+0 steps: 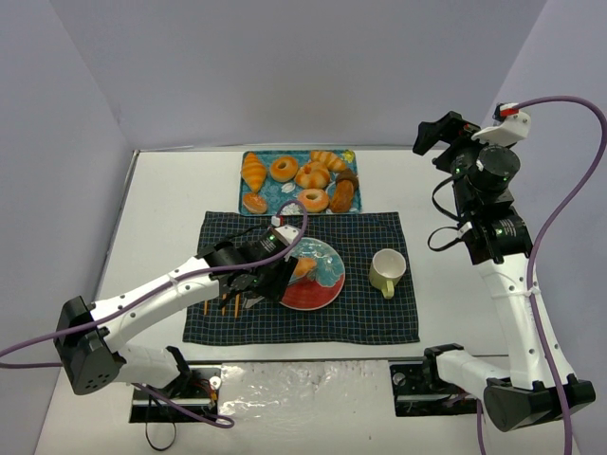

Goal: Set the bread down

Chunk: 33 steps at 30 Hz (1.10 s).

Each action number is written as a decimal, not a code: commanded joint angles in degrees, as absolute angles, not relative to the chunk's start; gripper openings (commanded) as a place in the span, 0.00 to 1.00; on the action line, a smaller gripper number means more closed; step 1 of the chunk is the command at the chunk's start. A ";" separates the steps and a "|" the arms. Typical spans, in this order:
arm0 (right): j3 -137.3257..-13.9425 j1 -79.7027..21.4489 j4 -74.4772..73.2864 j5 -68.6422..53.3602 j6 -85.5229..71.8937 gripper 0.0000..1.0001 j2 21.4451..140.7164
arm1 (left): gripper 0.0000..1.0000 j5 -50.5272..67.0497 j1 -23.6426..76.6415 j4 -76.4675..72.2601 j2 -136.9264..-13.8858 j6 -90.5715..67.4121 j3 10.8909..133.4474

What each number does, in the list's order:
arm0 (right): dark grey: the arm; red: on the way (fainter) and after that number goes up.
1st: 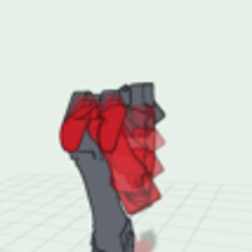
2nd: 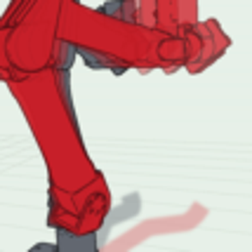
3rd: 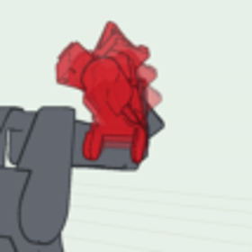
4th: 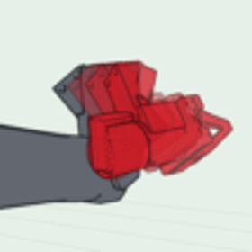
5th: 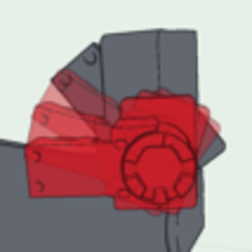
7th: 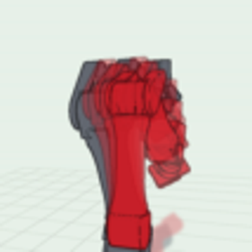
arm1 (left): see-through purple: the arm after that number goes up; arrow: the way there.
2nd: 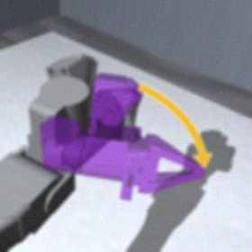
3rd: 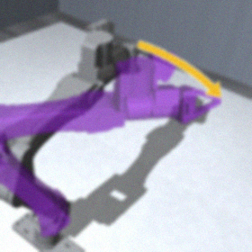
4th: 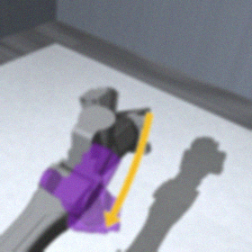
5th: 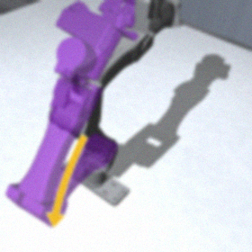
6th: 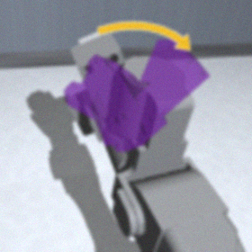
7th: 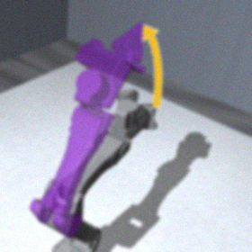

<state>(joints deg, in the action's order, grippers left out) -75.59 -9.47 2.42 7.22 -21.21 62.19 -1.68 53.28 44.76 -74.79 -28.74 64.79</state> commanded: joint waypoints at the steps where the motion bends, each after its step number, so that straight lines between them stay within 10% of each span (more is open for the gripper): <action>1: -76.11 -9.67 7.54 6.77 -21.27 1.00 61.61 | 0.43 -3.43 53.88 42.98 -74.47 -29.46 65.47; 33: -76.76 -9.67 7.47 7.30 -20.92 1.00 61.65 | 0.56 -6.27 54.84 47.21 -74.93 -28.88 71.63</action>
